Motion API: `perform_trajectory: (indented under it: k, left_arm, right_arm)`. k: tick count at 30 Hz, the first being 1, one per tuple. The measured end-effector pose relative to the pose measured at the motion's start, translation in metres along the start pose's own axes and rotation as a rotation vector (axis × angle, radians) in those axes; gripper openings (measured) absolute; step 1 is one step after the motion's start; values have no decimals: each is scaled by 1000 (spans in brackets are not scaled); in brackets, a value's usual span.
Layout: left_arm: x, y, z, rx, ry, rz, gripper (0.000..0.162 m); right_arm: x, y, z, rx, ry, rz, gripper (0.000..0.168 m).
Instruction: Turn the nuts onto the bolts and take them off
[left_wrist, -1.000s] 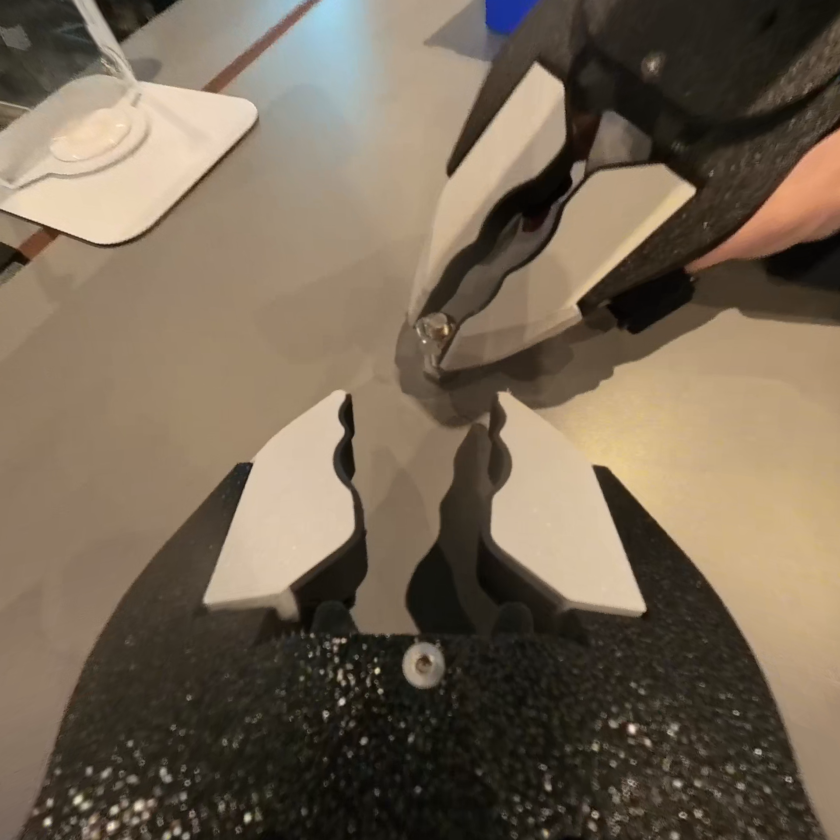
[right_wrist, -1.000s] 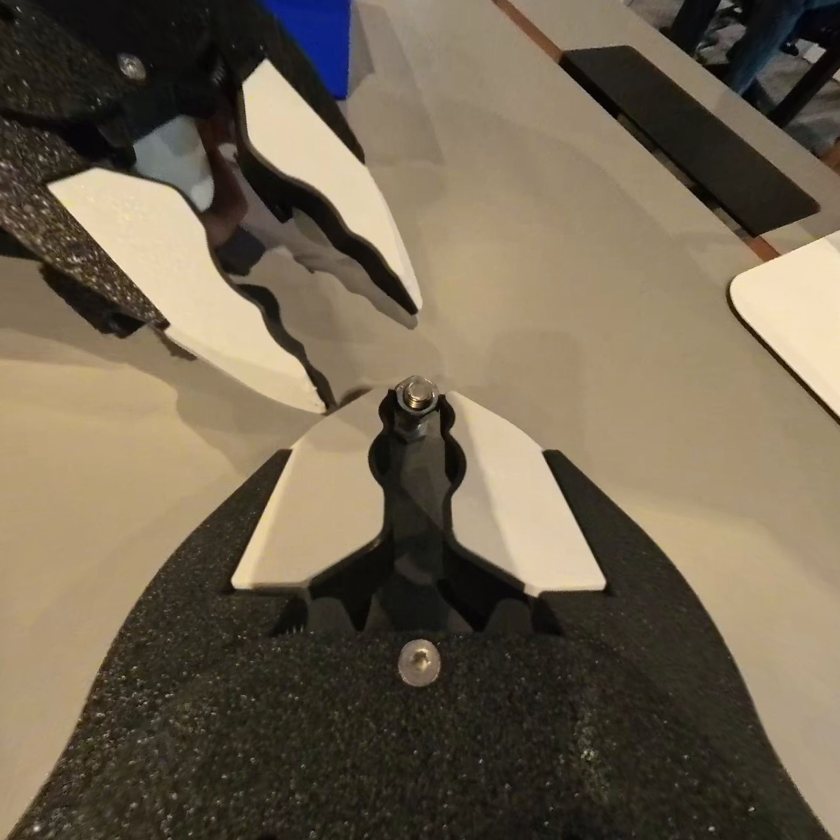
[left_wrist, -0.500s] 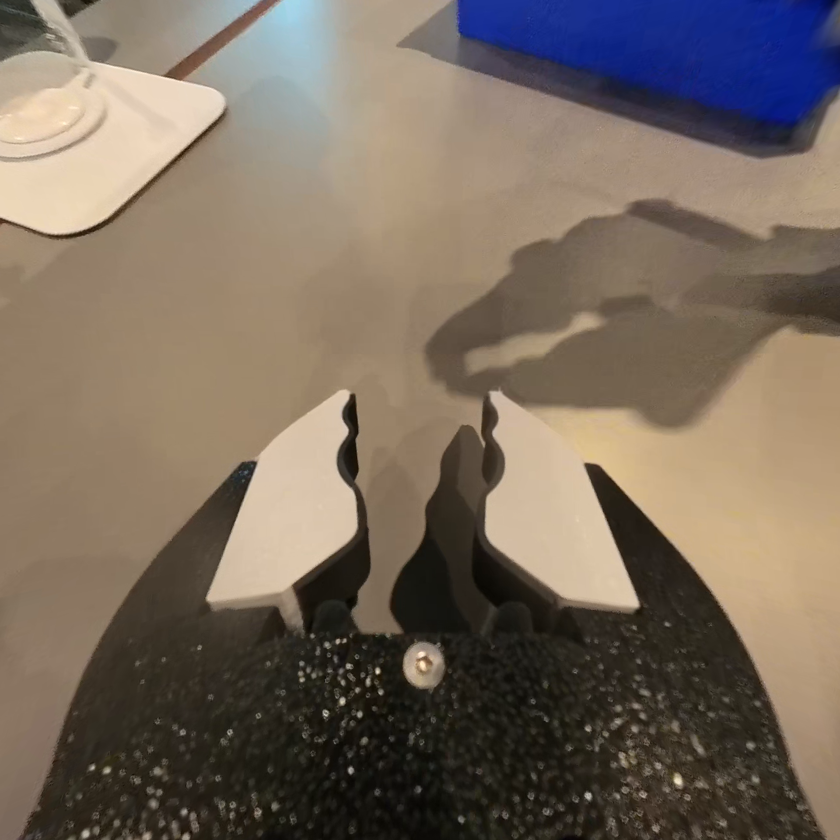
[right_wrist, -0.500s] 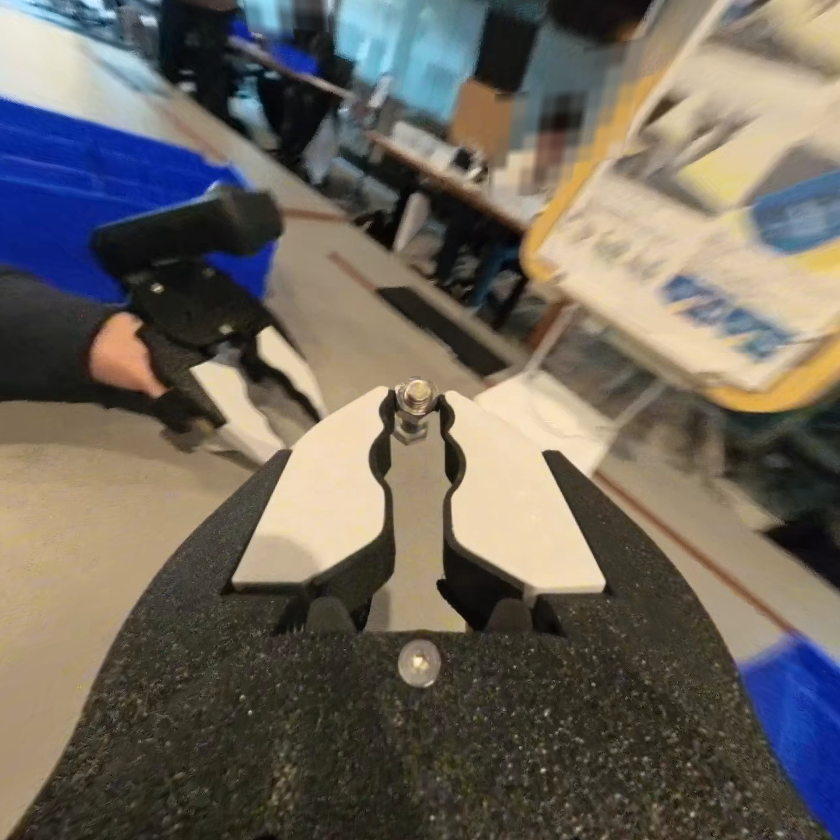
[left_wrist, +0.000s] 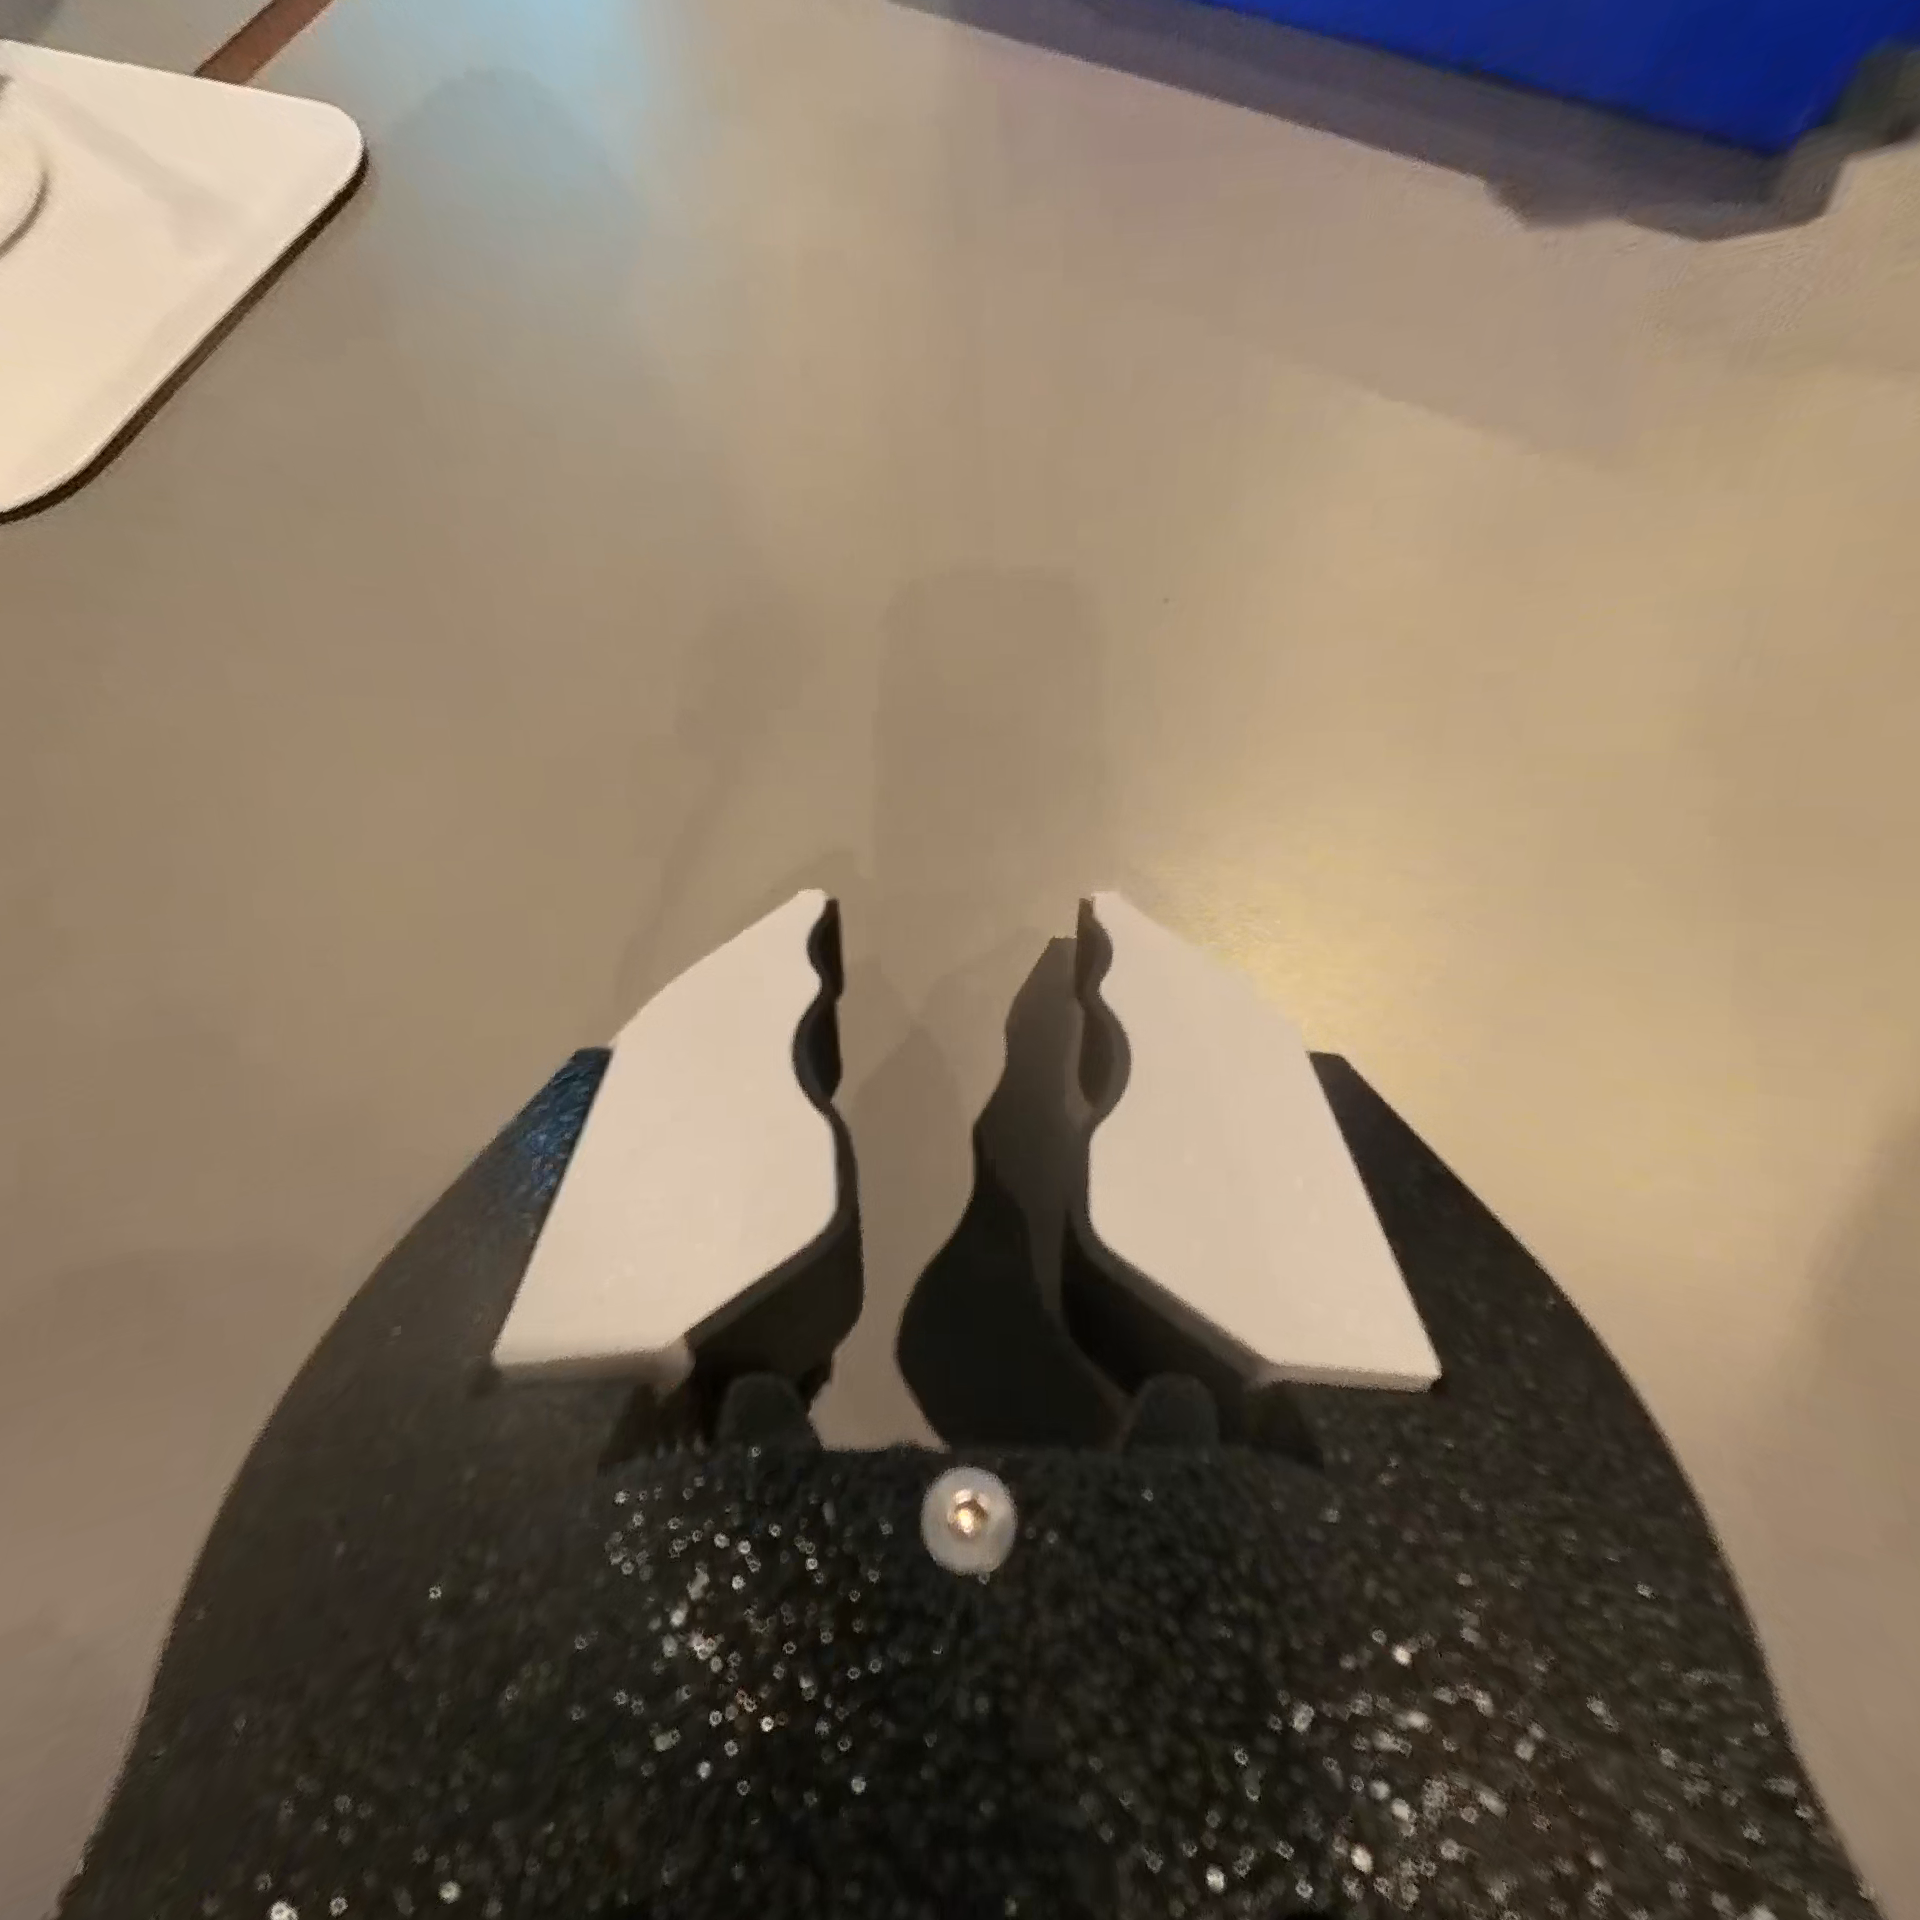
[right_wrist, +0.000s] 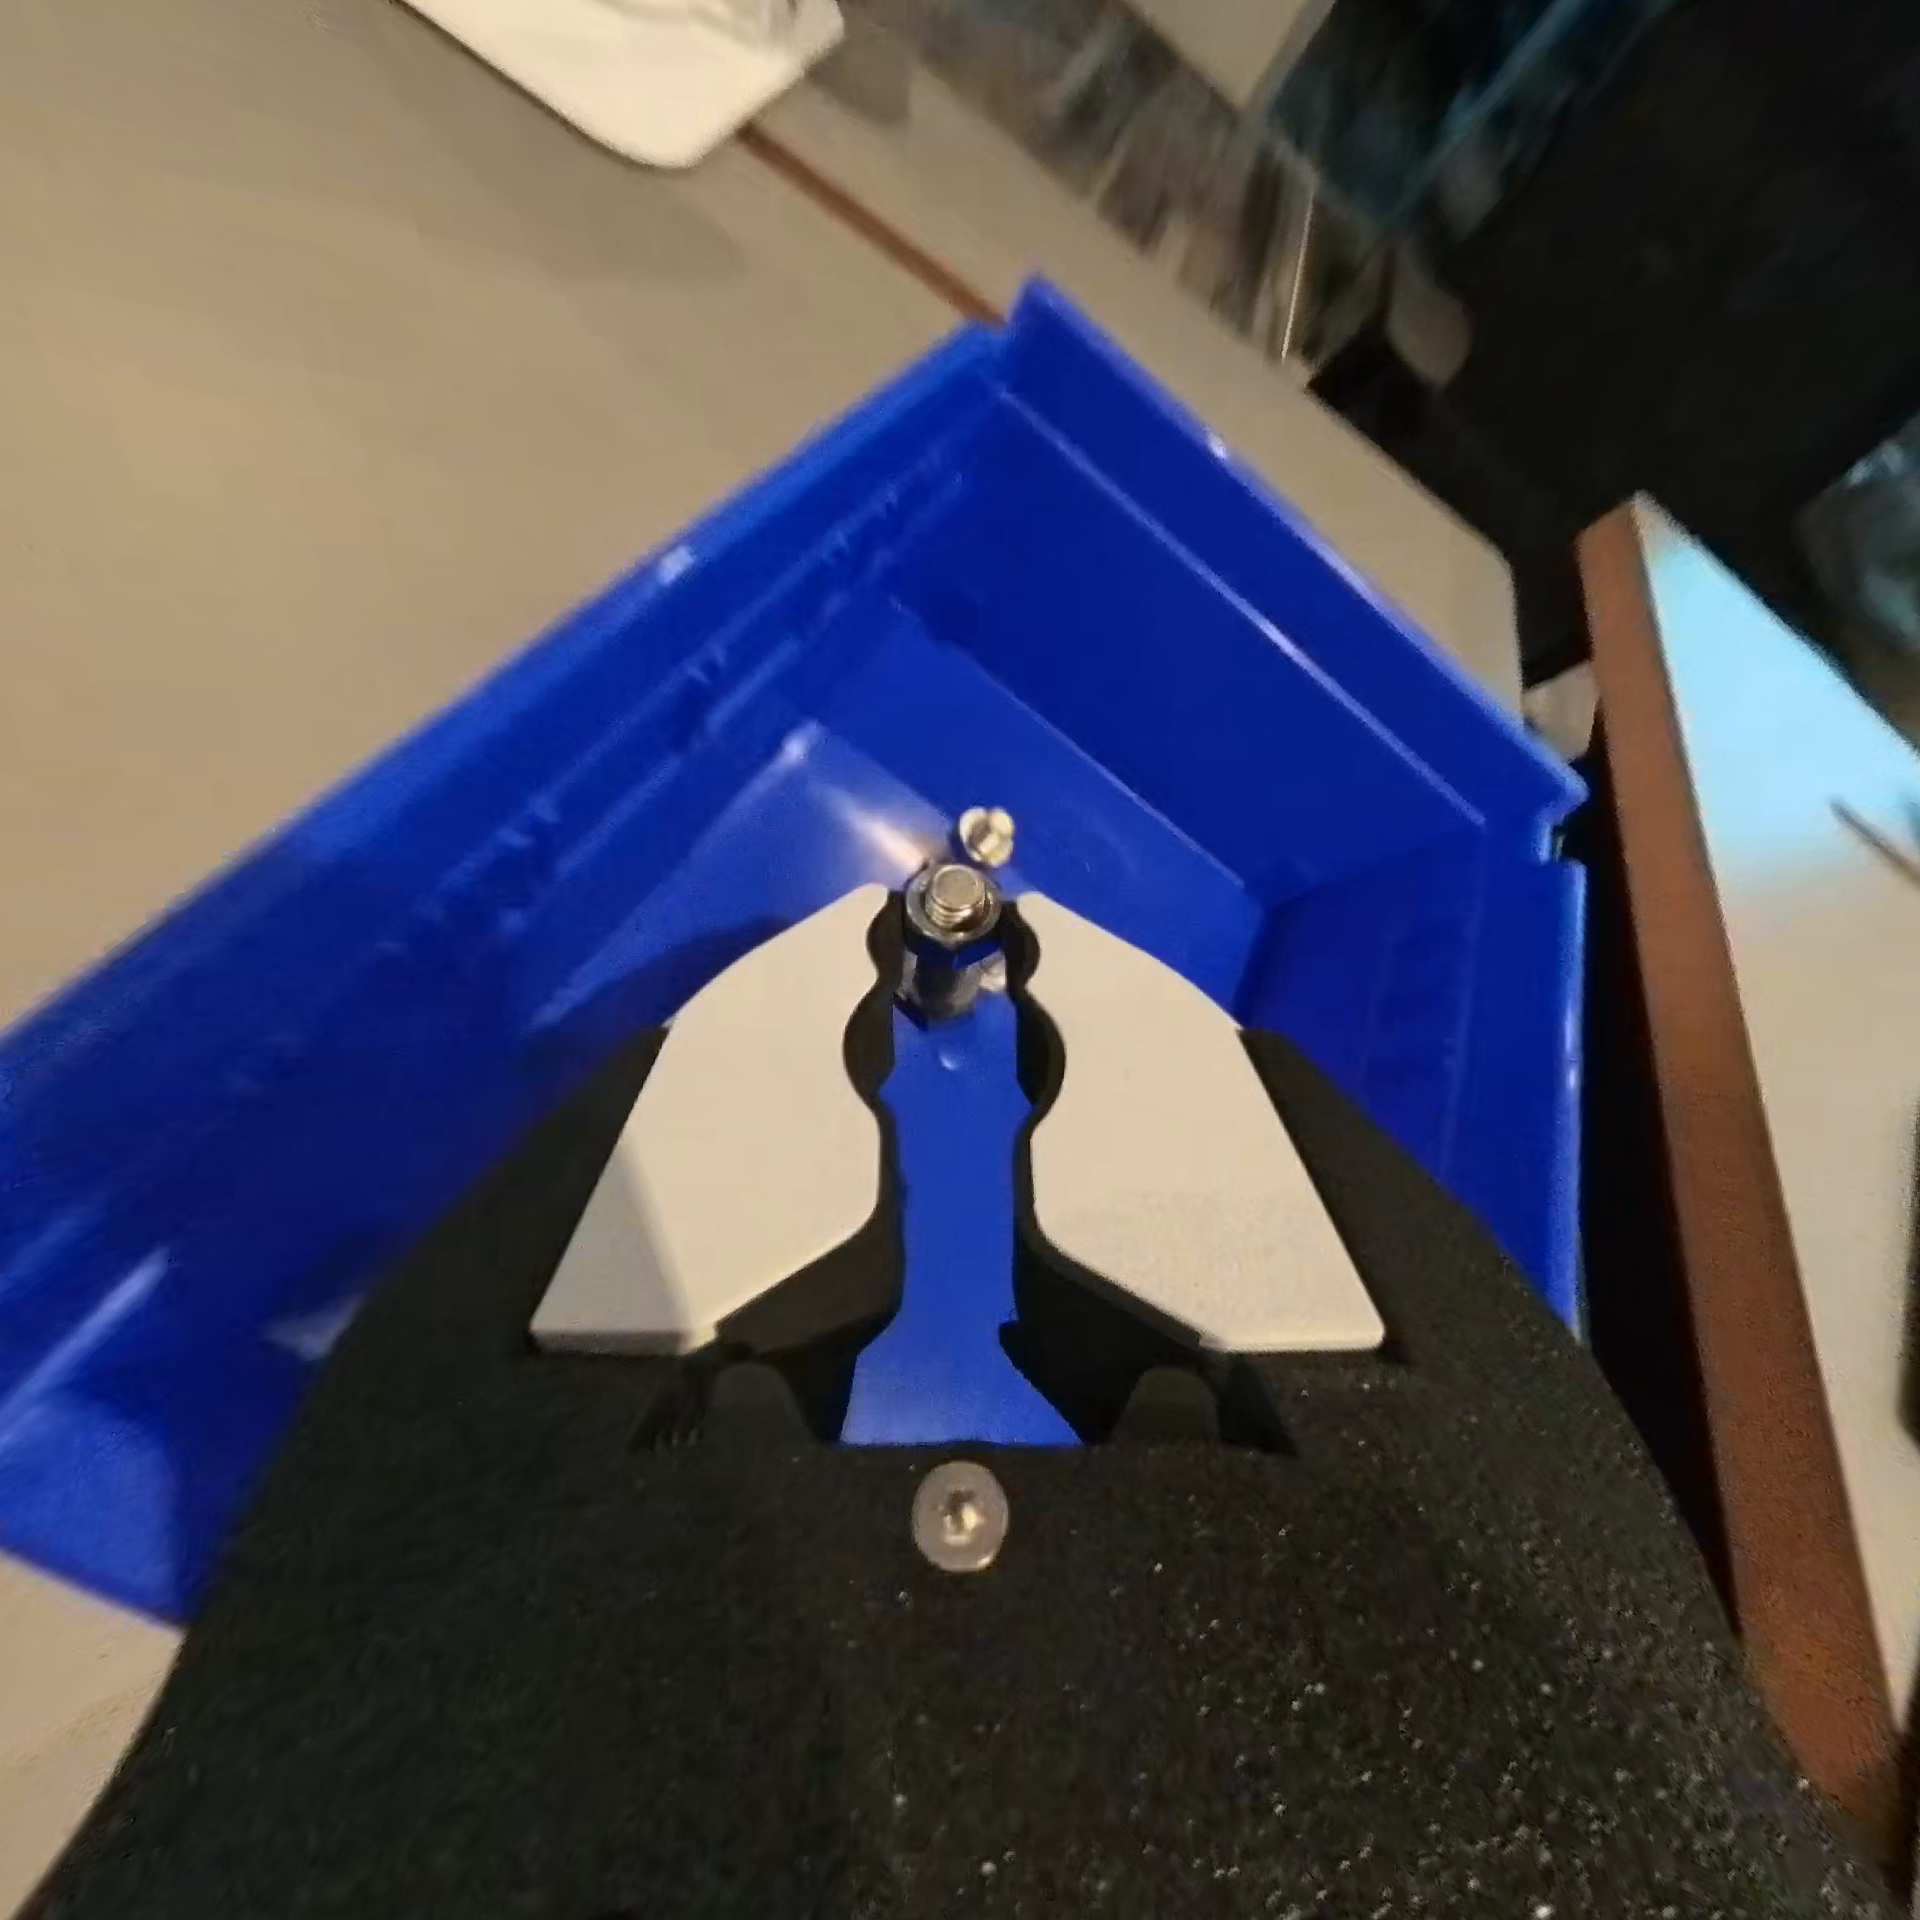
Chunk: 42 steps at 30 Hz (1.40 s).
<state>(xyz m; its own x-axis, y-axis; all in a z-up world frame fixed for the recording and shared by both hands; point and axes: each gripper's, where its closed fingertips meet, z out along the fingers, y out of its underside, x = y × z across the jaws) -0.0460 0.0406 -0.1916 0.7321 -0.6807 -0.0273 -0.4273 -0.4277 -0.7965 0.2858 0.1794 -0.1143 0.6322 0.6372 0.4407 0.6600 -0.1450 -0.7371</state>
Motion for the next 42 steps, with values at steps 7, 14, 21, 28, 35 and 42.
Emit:
perform_trajectory:
  k: [7,14,21,28,35,42]
  left_arm:
    - [0,-4,-2,31,17,-9,40]
    - [1,-4,-2,31,24,-16,41]
    - [0,-5,-2,39,30,-26,42]
    - [-1,-6,-3,46,33,-40,42]
    - [0,-5,-1,30,48,-52,47]
    - [-2,-7,-3,47,42,-63,48]
  right_arm:
    - [1,30,27,-142,-120,125,18]
    - [-5,43,36,-192,-120,58,18]
    - [-8,47,39,-217,-142,48,24]
    - [24,4,-3,-53,29,131,29]
    - [-42,-130,-68,399,-148,164,30]
    - [-176,-184,-18,508,-424,19,32]
